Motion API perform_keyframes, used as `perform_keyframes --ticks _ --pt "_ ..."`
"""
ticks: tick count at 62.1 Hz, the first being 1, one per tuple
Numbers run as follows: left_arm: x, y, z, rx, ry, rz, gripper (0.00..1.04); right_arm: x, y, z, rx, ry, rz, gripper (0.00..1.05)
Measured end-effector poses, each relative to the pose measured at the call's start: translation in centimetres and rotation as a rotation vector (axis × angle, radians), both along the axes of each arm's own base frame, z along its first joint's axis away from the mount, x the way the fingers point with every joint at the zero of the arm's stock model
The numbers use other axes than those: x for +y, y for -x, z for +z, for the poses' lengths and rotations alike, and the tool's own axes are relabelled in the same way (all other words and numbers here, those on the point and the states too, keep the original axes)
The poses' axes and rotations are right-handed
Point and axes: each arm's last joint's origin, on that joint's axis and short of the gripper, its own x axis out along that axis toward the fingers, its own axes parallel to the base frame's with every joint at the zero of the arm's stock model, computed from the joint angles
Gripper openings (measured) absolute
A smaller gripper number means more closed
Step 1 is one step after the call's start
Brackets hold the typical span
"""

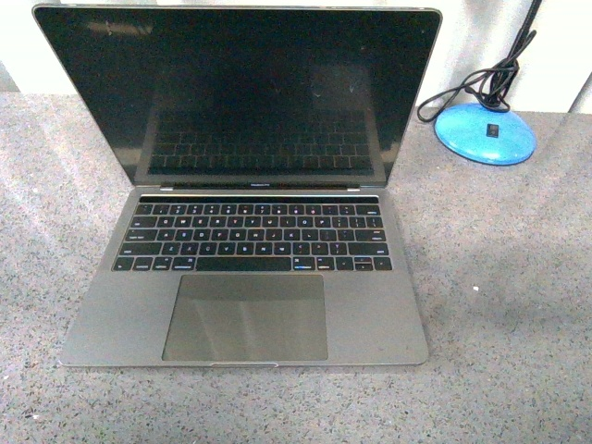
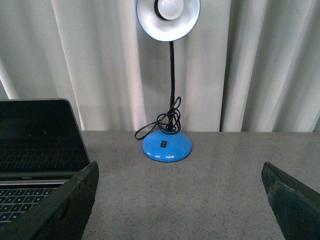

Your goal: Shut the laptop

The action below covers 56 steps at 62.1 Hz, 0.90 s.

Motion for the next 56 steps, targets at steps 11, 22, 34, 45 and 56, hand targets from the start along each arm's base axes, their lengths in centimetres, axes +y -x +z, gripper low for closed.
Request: perform_keyframes --ticks 11,22,34,45,56 --pt "0.0 0.0 0.0 0.000 0.000 0.000 0.98 0.0 0.0 0.0 0.000 0.000 0.000 0.95" --pt "0.0 0.0 0.0 0.000 0.000 0.000 0.98 0.0 0.0 0.0 0.000 0.000 0.000 0.95" --pt "0.1 -0.1 -0.4 0.168 0.048 0.164 0.98 -0.2 -0.2 -0.1 0.329 -0.012 -0.100 0.95" --pt "0.6 -1.4 -0.3 0.323 0.134 0.253 0.98 -0.8 -3.2 0.0 0.610 0.035 -0.109 0.95" --pt "1.4 -6.0 4.5 0.198 0.170 0.151 0.98 -0.1 -10.8 4.1 0.535 0.188 -0.020 0.95"
